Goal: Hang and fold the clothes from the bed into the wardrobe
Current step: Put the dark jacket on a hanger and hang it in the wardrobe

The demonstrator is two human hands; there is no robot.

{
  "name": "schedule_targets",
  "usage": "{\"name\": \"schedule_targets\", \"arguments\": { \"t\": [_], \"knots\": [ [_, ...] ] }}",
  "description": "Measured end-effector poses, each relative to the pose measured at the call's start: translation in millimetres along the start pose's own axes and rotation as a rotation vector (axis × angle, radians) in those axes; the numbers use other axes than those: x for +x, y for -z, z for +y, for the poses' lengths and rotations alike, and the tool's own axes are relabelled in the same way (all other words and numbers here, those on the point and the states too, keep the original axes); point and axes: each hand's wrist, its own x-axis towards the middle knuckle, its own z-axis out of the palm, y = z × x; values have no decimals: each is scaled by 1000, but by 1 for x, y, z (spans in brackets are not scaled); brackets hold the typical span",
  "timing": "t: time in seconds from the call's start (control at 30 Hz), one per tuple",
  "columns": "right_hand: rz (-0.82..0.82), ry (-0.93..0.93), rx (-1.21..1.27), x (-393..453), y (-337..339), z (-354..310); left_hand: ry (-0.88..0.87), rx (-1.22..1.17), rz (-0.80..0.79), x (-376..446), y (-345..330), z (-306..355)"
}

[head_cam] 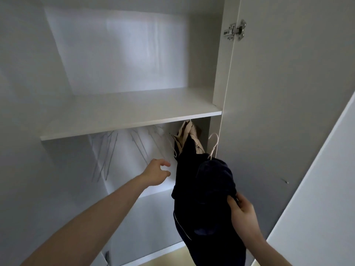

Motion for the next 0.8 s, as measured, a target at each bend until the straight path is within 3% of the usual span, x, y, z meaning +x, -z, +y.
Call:
{"name": "schedule_targets", "arguments": {
  "t": [0.27, 0.47, 0.8],
  "knots": [
    [11, -62, 41, 51, -15, 5, 66, -55, -27, 106, -21, 5],
    [-91, -85, -3, 93, -15, 12, 134, -145, -38, 178, -38, 7],
    [-108, -93, 21, 127, -20, 6, 254, -126, -110, 238, -56, -12]
  ]
}}
